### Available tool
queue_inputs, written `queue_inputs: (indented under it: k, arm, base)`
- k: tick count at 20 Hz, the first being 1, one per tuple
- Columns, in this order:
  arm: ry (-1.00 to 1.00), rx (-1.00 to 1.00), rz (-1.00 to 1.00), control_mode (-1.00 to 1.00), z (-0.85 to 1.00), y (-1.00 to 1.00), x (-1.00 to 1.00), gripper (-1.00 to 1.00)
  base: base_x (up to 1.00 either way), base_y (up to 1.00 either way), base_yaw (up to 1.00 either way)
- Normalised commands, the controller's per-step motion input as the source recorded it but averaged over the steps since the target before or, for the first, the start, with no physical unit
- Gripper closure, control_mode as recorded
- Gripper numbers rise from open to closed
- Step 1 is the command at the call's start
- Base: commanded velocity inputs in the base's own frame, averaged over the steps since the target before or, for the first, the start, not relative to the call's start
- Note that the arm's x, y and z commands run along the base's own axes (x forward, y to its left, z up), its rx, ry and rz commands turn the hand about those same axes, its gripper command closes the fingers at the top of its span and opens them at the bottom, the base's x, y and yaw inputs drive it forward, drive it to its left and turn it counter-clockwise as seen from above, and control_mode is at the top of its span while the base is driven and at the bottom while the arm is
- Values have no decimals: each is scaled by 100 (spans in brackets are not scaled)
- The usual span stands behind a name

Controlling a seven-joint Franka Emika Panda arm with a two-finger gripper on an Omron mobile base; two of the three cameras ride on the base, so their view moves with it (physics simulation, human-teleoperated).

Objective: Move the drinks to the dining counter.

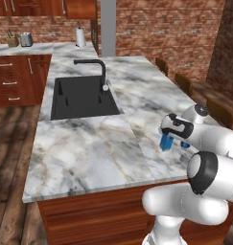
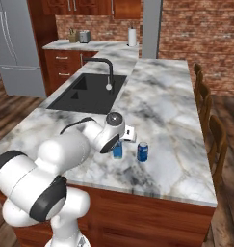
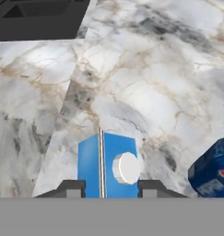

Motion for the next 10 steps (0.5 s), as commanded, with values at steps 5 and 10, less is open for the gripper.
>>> queue_inputs:
  k: [5, 10]
  arm:
    - [0, 0, 0, -100, -9, -2, 16, 100]
    - [0, 0, 0, -100, -7, -7, 12, 100]
  base:
    - [0, 0, 0]
    - [0, 0, 0]
